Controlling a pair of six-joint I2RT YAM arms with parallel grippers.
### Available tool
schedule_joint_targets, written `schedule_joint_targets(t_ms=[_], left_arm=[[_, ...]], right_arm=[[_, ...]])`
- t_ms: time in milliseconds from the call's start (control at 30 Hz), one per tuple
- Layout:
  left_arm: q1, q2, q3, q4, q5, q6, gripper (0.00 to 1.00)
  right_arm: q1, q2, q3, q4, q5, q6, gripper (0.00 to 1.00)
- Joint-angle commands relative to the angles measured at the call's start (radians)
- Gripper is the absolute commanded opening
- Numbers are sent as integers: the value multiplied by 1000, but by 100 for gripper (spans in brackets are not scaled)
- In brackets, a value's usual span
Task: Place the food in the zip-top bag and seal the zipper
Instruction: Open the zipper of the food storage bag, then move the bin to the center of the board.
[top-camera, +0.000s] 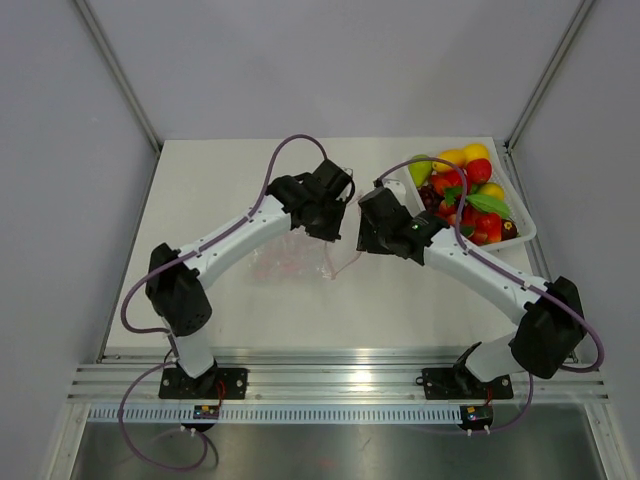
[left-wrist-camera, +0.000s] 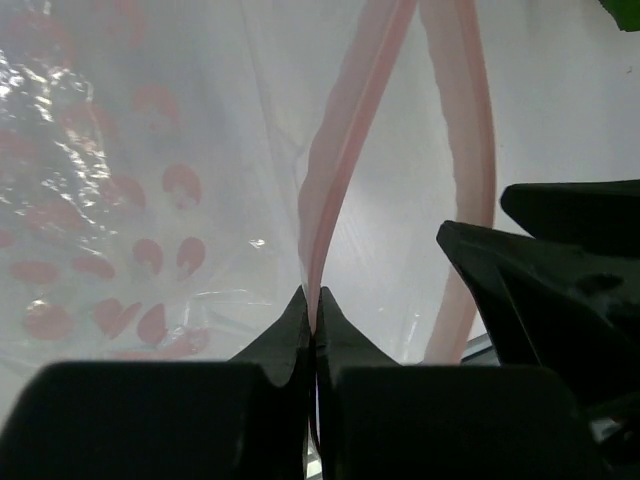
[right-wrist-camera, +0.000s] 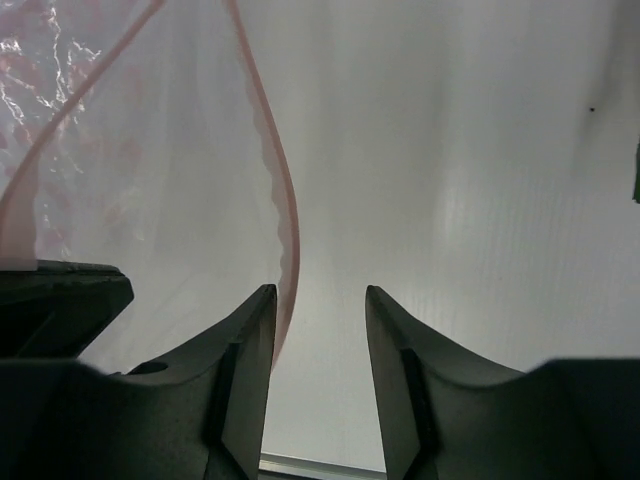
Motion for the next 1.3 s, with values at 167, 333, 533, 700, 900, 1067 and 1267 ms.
schedule_joint_targets(t_ms=[167,333,533,700,900,1067,1267], left_arm=[[4,127,215,22,104,-25,0],[10,199,287,4,124,-24,0],[17,214,288,8,116,-24,0],[25,214,286,13,108,-27,0],[28,185,258,19,99,-19,0],[28,129,183,47,95,-10,0],[31,99,137,63,93,-7,0]], right_arm=[[-81,-107,15,-37,68,-56,55],[-101,-214,6,-54,87,-71,59],[-155,-293,23,-95,140,-96,64],[-294,-296,43,-92,93,-111,73],[-498,-224,78,-83,-37,-143,75],[-538,-147,177,-118,-97,-250,70],[-537,87,351,-170,-189,-335,63]])
